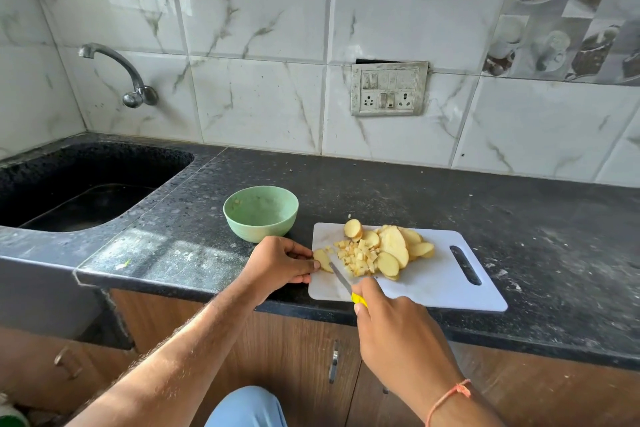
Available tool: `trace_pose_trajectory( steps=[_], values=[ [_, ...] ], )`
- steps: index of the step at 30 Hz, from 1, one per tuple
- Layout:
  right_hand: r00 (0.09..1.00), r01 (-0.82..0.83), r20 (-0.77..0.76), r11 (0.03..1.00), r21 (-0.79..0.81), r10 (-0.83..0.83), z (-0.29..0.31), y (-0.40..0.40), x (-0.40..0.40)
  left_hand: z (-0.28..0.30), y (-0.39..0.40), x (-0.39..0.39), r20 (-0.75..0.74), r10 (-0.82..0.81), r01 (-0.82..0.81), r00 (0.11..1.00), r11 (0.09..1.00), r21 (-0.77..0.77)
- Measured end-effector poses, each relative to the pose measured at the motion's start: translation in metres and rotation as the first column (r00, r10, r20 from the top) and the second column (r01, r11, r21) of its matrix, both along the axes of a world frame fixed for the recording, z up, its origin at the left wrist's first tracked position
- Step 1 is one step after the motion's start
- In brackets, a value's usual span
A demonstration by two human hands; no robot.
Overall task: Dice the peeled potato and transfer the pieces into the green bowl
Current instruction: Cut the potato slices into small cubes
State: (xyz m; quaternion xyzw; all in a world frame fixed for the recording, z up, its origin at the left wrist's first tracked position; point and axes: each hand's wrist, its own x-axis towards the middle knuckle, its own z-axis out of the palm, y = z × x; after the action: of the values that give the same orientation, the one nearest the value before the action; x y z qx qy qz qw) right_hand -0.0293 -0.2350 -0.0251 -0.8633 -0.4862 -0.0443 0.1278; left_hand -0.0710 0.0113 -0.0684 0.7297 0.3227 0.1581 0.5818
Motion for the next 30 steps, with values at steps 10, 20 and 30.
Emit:
trace_pose_trajectory(
  steps=[10, 20, 30],
  values=[
    [1.000, 0.013, -0.003, 0.996, 0.092, -0.013, -0.005, 0.045, 0.009, 0.000, -0.001, -0.001, -0.003, 0.019, -0.019, 1.000, 1.000, 0.000],
    [0.999, 0.010, 0.045, 1.000, 0.005, -0.010, -0.014, 0.055, 0.013, -0.003, 0.001, 0.001, -0.007, 0.011, -0.011, 1.000, 1.000, 0.006],
    [0.999, -0.021, 0.030, 0.999, -0.037, 0.022, -0.012, 0.012, -0.002, -0.002, -0.001, 0.001, 0.010, 0.015, -0.015, 1.000, 1.000, 0.007]
  ],
)
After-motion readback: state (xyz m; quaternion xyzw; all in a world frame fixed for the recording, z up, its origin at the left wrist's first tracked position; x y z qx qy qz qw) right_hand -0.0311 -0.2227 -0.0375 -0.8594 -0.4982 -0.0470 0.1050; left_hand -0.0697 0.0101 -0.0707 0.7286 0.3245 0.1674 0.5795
